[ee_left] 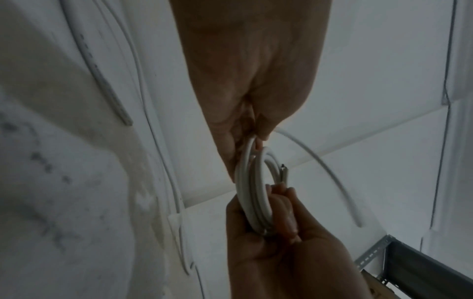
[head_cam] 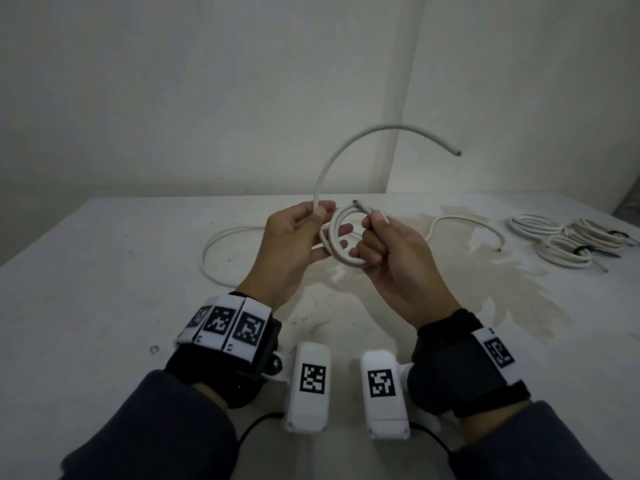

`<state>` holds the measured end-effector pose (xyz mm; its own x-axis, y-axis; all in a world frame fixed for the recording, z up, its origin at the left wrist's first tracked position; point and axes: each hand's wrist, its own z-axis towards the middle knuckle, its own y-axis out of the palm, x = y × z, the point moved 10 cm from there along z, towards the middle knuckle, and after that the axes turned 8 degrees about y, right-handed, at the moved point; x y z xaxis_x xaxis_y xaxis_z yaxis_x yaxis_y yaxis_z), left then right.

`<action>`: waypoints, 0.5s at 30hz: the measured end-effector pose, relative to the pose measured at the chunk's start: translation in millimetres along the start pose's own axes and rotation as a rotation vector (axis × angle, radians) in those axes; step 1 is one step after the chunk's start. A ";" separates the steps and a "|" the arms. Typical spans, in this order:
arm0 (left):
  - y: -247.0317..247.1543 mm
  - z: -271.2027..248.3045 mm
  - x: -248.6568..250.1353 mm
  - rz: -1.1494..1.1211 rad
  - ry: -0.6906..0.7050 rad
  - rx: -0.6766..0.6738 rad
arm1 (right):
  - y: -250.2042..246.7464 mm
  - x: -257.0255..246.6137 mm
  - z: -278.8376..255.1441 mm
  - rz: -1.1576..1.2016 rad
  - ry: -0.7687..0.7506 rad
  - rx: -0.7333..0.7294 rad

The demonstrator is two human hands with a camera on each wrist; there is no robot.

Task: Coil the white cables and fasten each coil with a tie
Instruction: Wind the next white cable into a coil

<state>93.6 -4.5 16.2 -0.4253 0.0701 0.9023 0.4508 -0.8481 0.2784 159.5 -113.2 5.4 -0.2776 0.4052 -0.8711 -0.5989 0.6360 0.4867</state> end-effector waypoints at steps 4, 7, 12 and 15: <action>3.3 -1.6 2.9 0.002 -0.025 -0.046 | 5.6 0.6 -2.6 -0.085 0.003 -0.024; 6.7 -2.5 -0.4 0.004 -0.077 -0.089 | 6.0 4.1 -3.2 -0.120 0.028 -0.017; 15.7 -4.1 -11.7 -0.153 -0.220 -0.159 | 11.8 5.5 -7.5 -0.103 0.057 -0.064; 20.7 -6.5 -12.5 -0.219 -0.293 -0.205 | 16.9 8.0 -8.7 -0.054 0.073 -0.074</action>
<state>103.1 -26.4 8.5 -0.2389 0.3814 0.8930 0.1963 -0.8817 0.4291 140.7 -104.9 6.1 -0.2956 0.3214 -0.8996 -0.6676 0.6040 0.4352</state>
